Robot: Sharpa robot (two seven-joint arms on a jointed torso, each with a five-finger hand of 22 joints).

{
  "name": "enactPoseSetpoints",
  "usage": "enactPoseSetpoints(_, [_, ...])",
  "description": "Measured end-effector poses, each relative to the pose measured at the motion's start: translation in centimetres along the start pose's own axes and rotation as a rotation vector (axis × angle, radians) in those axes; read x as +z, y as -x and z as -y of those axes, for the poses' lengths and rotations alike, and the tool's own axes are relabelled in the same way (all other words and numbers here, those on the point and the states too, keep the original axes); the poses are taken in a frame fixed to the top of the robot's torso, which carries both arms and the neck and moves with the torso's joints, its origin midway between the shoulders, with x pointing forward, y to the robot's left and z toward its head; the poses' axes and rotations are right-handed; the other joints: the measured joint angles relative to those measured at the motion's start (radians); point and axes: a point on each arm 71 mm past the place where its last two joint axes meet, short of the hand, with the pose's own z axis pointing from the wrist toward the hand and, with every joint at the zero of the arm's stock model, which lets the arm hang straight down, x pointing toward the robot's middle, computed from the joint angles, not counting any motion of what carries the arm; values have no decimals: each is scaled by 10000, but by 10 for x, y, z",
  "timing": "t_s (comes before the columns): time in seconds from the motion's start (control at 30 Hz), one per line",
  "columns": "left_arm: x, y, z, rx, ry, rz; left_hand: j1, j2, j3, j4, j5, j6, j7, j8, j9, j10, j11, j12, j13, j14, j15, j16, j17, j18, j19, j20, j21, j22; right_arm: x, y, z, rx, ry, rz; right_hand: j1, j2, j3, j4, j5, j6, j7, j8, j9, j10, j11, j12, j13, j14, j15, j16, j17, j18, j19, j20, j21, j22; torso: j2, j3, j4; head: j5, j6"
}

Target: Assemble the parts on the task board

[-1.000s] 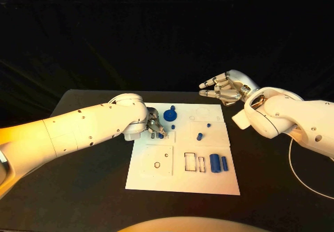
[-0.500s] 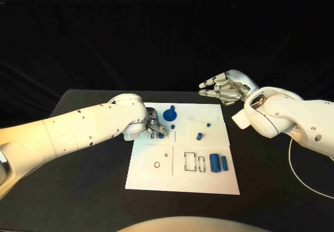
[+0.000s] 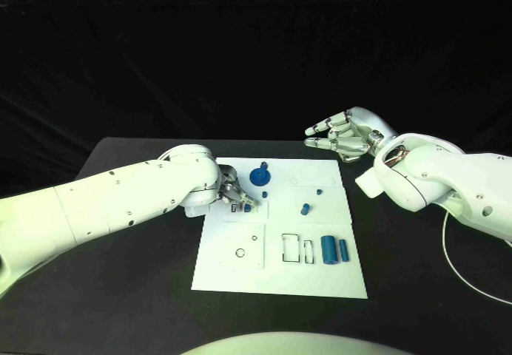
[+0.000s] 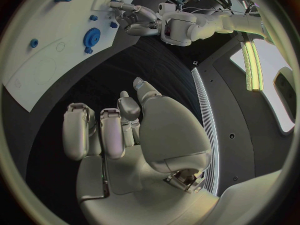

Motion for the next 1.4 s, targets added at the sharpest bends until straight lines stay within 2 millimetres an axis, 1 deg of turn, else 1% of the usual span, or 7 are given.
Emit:
enactPoseSetpoints(0.27, [-15, 13, 1, -329, -315, 385, 136, 135, -493, 185, 0, -43, 42, -38, -12, -41, 40, -267, -240, 0, 0, 0, -1, -1, 0, 0, -123, -1, 0, 0, 1, 0, -15, -7, 0, 0, 0, 0, 1, 0, 0, 0, 0, 0, 0, 0, 0, 0, 0, -41, -1, 0, 0, 0, 0, -21, 1, 1, -5, -11, 39])
enactPoseSetpoints(0.43, [-26, 28, -1, -548, -451, 625, 601, 233, -1037, 335, 0, -382, 236, -193, -64, -721, 157, -1273, -1298, 0, 0, 0, -1, -1, 0, 0, -436, -2, 0, 1, 2, -5, -39, -5, 0, 0, 0, 0, 1, 0, 0, 0, 0, 0, 0, 0, 0, 0, 0, -41, -2, 0, 1, 0, 0, -21, 5, 4, -12, -11, 56])
enactPoseSetpoints(0.57, [-36, 52, -6, -691, -382, 983, 1107, 299, -1394, 367, 0, -973, 468, -642, -322, -1356, 376, -2224, -2292, 4, 184, 0, -2, -1, 5, 142, -768, -2, 1, 1, 3, -8, -62, -3, 1, 0, 0, 0, 1, 0, 0, 0, 0, 0, 0, 0, 1, 0, 0, -41, -2, 0, 1, 0, 0, -20, 4, 9, 2, -35, 103])
enactPoseSetpoints(0.7, [-35, 75, -14, -887, -76, 1252, 1652, 452, -1601, 327, 0, -1332, 721, -1115, -700, -1605, 599, -2583, -2730, 15, 345, 0, -2, 0, 1, 292, -918, -3, 1, 1, 3, -5, -73, -10, 0, 0, 0, 0, 2, 0, 0, 0, 0, 0, 0, 0, 1, 0, 0, -40, -3, 0, 1, 0, 0, -20, -2, 16, 18, -40, 168])
enactPoseSetpoints(0.8, [-28, 83, -17, -1053, 169, 1313, 2286, 561, -1537, 212, 68, -1603, 883, -1451, -1018, -2099, 731, -3091, -3285, 20, 484, 0, -2, 158, -32, 402, -1150, -3, 2, 0, 3, 0, -63, -26, 0, 0, -27, 28, 2, 0, 0, 0, 0, 0, 0, 0, 1, 0, 0, -40, -3, 0, 1, 0, 0, -32, 3, 11, 20, -48, 216])
enactPoseSetpoints(1.13, [-12, 99, -27, -1391, 750, 1366, 2406, 561, -1832, 475, 68, -1119, 729, -1236, -1260, -1697, 625, -2359, -2785, 20, 484, 0, -2, 161, 17, 451, -810, -4, 2, -1, 4, 13, -88, -56, 1, 0, -27, 27, 2, 0, 0, 0, 0, 0, 0, 0, 2, 0, 0, -40, -4, 0, -35, 37, 0, -43, 59, -26, -44, 89, 323])
enactPoseSetpoints(1.4, [2, 97, -31, -1171, 1122, 1001, 2215, 644, -2088, 489, 68, -1000, 680, -1120, -1336, -1626, 555, -2181, -2659, 21, 484, 0, 6, 161, 17, 451, -761, -5, 2, -2, 4, 16, -88, -70, 1, 0, -27, 27, 2, 0, 0, 0, 0, 0, 0, 0, 2, 0, 0, -40, -5, 0, -35, 37, -38, -57, 101, -39, -65, 145, 349])
